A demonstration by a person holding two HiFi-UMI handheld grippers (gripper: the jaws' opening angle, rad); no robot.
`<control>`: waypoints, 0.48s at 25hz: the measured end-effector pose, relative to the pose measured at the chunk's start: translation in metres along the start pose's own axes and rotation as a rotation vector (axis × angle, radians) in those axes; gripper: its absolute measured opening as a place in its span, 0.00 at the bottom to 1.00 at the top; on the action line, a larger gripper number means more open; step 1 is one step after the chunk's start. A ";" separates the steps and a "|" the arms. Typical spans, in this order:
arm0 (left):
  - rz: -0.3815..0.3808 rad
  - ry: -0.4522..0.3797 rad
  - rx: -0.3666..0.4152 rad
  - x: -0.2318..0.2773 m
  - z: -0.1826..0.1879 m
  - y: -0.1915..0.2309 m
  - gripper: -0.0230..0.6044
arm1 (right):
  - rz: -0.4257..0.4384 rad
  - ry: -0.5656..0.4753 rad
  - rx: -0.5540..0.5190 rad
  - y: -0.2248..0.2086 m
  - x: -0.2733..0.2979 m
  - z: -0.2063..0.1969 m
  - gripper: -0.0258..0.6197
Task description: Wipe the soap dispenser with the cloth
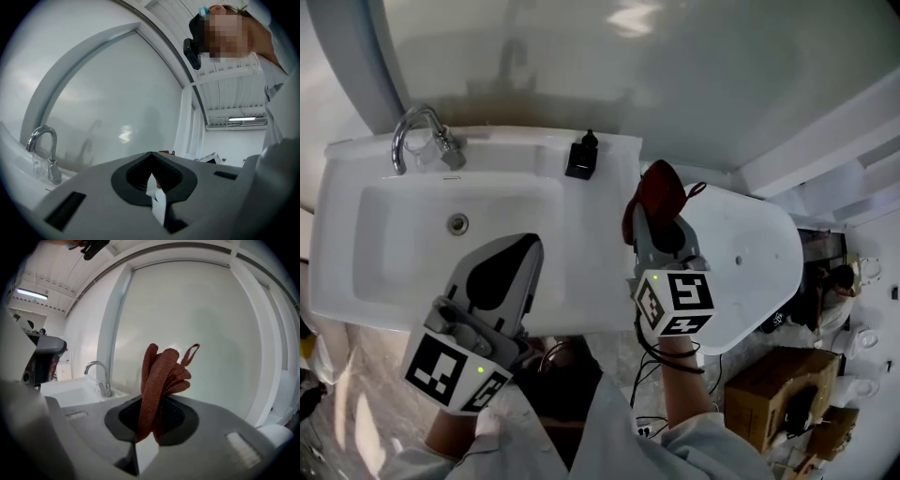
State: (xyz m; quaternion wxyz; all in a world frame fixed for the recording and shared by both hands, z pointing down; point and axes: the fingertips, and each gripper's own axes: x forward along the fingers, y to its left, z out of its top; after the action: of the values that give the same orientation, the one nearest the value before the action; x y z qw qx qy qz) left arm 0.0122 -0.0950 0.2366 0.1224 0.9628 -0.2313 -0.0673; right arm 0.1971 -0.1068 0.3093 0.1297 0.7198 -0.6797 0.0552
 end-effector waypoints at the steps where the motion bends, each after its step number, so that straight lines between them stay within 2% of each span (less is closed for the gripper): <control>1: 0.011 -0.001 0.000 0.001 -0.001 0.001 0.04 | 0.007 0.009 -0.016 -0.002 0.007 -0.002 0.13; 12: 0.143 -0.004 -0.003 0.017 -0.005 0.012 0.04 | 0.108 0.090 -0.111 -0.017 0.084 -0.023 0.13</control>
State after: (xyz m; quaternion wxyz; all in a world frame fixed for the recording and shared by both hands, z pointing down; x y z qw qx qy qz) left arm 0.0234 -0.1121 0.2435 0.1280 0.9434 -0.2998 -0.0608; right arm 0.2217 -0.1811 0.3512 0.1968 0.6707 -0.7129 0.0564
